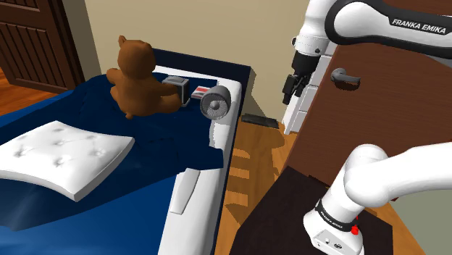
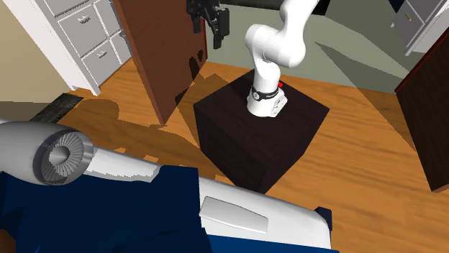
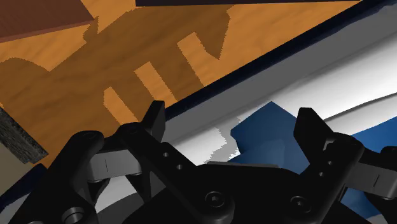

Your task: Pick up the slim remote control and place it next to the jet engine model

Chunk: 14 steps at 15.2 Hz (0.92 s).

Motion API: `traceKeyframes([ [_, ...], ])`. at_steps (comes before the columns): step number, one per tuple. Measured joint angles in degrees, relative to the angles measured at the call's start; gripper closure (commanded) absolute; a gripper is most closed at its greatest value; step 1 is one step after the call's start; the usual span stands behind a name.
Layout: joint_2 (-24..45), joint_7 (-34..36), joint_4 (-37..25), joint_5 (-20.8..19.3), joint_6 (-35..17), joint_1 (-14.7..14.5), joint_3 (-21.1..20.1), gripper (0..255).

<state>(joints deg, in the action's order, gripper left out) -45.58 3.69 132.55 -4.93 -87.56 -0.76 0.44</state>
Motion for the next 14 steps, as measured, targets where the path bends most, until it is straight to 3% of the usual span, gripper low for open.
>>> traceKeyframes([
  [4,-0.2,4.5,2.8,1.9,-2.4,0.2,-2.3,0],
  [14,3.8,26.3,12.7,11.2,-16.1,0.1,-14.5,0],
])
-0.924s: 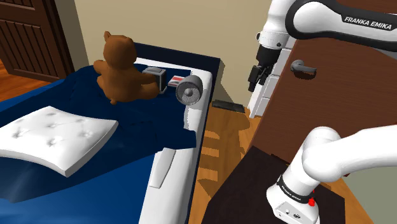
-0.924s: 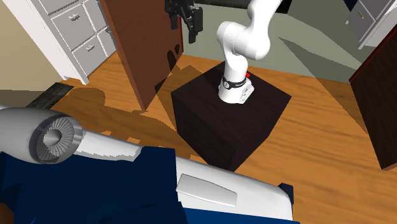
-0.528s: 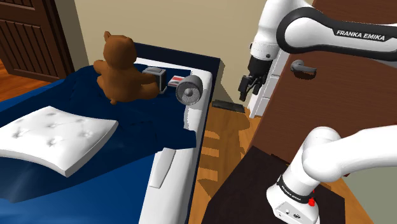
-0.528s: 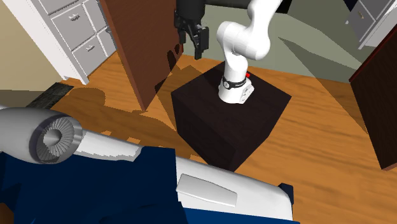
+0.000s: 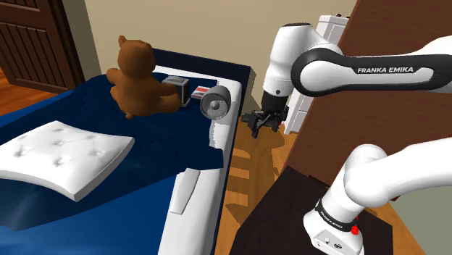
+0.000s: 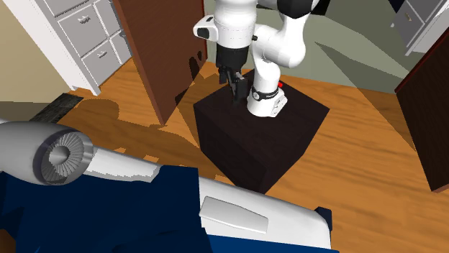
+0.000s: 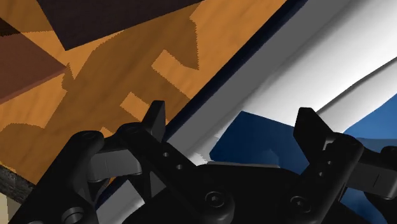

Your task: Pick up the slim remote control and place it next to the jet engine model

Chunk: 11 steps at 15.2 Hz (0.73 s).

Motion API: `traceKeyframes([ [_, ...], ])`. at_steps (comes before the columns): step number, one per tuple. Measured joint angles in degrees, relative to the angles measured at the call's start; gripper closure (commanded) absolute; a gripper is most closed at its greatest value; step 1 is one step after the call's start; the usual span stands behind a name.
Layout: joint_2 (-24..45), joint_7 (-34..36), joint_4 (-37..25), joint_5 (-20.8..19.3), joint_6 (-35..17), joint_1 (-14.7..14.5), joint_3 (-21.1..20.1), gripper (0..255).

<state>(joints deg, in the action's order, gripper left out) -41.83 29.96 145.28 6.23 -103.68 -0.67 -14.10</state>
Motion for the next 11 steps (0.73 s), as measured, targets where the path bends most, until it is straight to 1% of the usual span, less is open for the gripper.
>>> traceKeyframes([
  [1,0.8,2.1,0.1,0.8,-1.0,0.1,-1.2,0],
  [3,3.9,6.3,0.8,2.1,-4.9,0.5,-3.7,0],
  [6,8.4,13.1,0.4,4.0,-9.3,0.9,-7.9,0],
  [8,11.6,17.5,0.1,4.7,-12.5,1.4,-10.4,0],
  [11,18.3,24.4,-1.3,4.5,-18.1,2.9,-14.5,0],
])
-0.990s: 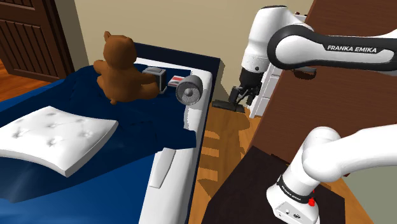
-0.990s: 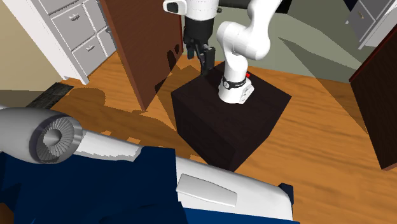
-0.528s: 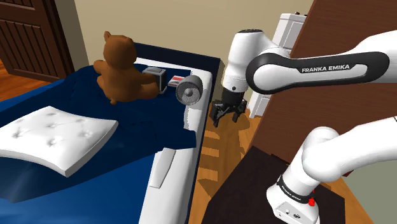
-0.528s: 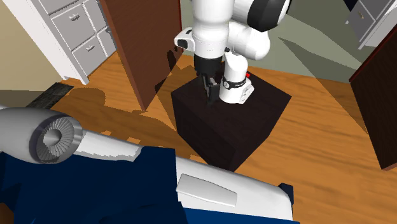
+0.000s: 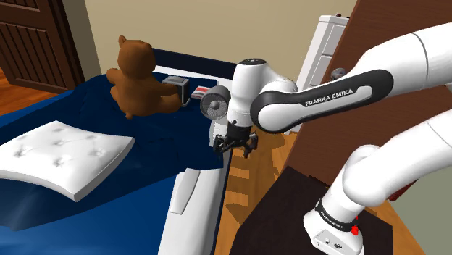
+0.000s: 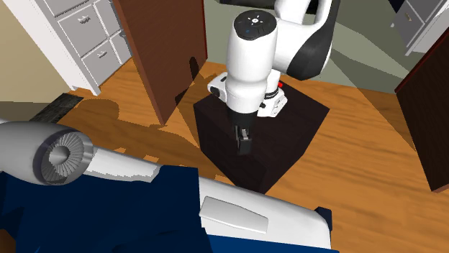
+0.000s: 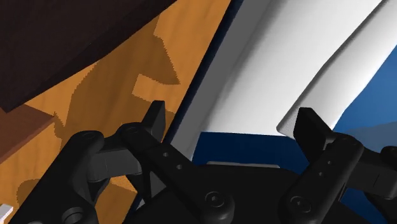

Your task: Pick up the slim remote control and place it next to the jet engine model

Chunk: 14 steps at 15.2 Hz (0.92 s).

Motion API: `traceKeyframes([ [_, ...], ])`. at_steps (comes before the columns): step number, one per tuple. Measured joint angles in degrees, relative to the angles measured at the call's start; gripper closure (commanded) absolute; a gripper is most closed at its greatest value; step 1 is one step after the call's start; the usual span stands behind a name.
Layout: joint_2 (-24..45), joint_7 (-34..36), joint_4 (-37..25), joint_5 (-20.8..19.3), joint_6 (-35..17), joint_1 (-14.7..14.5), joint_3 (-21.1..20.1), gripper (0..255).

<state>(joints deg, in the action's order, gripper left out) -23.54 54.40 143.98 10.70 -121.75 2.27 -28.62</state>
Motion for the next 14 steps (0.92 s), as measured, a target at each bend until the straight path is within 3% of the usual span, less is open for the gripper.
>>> traceKeyframes([
  [5,12.2,13.5,-4.1,-4.2,-7.9,3.1,-6.3,0],
  [9,24.0,26.8,-9.0,-12.4,-13.3,4.6,-9.5,0],
  [14,37.2,42.1,-17.3,-23.3,-15.6,1.7,-7.5,0],
])
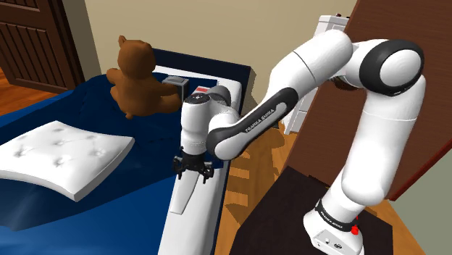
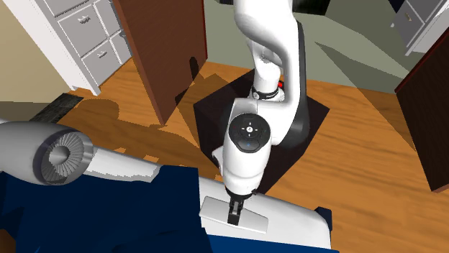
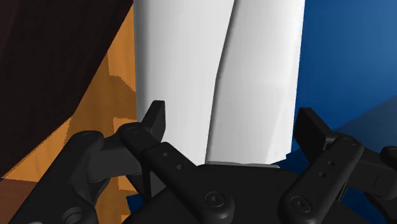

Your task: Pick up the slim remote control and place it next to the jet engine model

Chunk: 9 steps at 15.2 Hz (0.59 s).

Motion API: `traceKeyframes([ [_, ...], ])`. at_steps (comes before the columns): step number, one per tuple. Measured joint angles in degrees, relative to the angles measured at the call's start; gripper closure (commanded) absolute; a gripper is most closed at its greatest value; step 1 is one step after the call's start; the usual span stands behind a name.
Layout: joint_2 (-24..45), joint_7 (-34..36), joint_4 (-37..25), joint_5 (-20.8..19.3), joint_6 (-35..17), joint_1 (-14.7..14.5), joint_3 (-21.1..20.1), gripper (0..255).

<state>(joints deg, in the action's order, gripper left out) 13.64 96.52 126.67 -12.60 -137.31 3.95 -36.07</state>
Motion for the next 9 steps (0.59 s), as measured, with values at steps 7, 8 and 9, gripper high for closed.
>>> traceKeyframes([
  [7,8.8,7.7,-4.4,-6.7,-3.1,-3.9,4.0,0],
  [8,9.6,8.3,-4.6,-7.3,-3.6,-4.3,4.4,0],
  [9,10.6,8.9,-4.6,-8.1,-4.4,-4.8,4.9,0],
])
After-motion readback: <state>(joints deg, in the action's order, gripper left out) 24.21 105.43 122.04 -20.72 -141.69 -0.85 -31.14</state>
